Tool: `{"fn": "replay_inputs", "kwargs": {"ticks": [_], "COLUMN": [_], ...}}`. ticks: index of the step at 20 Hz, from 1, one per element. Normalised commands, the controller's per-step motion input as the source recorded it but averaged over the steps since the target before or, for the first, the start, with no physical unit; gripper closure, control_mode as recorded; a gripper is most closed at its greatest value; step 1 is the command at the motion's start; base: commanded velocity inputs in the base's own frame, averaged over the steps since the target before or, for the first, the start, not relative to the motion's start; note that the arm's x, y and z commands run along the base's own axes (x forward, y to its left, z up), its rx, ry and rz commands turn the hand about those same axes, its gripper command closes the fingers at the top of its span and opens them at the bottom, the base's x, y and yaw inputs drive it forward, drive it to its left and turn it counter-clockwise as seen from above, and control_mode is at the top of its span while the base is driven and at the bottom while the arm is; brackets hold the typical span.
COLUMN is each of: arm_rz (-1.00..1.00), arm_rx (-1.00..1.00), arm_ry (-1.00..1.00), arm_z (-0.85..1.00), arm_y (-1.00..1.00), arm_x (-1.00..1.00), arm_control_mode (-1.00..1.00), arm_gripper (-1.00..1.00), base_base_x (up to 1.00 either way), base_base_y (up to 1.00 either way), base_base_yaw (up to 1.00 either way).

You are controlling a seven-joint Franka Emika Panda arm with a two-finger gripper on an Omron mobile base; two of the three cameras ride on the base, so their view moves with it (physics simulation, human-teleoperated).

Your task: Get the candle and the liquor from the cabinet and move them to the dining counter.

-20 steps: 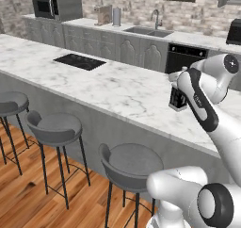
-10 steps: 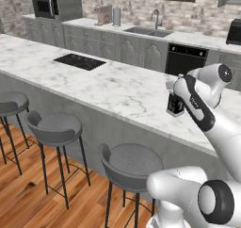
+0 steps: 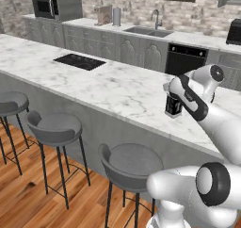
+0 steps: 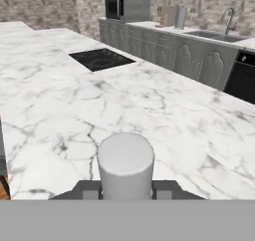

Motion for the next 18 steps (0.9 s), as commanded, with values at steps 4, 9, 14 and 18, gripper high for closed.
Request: {"fn": "replay_inputs", "kwargs": {"ticks": [4,9,14,18], "arm_rz": [0.01,0.02,0.02,0.02], "arm_rx": [0.0,0.0,0.0,0.0], "arm_ry": [0.02,0.0,0.0,0.0], "arm_z": [-0.11,-0.14,-0.25,-0.27], "arm_y": [-0.19,-0.21,-0.14,-0.06], "arm_x": [0.33,0.31,0.22,0.22], "arm_control_mode": [-1.0,-1.0,-1.0,-1.0], "arm_gripper": [1.0,1.0,1.0,1.0], "base_base_x": [0.0,0.0,0.0,0.0], "base_base_y": [0.0,0.0,0.0,0.0], "base_base_yaw": [0.0,0.0,0.0,0.0]}}
